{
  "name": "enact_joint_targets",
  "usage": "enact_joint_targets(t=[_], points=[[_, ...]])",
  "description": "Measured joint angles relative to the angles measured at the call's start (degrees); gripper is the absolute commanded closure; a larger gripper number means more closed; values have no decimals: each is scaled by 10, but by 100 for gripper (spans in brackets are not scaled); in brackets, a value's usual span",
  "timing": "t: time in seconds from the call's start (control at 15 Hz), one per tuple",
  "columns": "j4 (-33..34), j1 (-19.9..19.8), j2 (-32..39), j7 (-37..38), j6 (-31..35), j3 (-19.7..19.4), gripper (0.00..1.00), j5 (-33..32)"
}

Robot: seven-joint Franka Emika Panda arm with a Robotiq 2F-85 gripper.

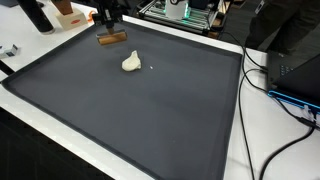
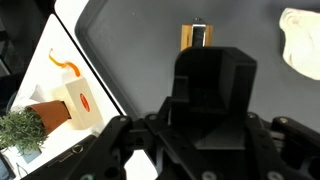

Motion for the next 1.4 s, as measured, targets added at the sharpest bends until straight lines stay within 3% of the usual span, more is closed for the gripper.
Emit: enact_joint_targets(t=[0.8, 1.4], points=[[0, -5, 1, -67, 10, -1, 76, 3], [1, -18, -5, -191, 29, -2, 76, 11]])
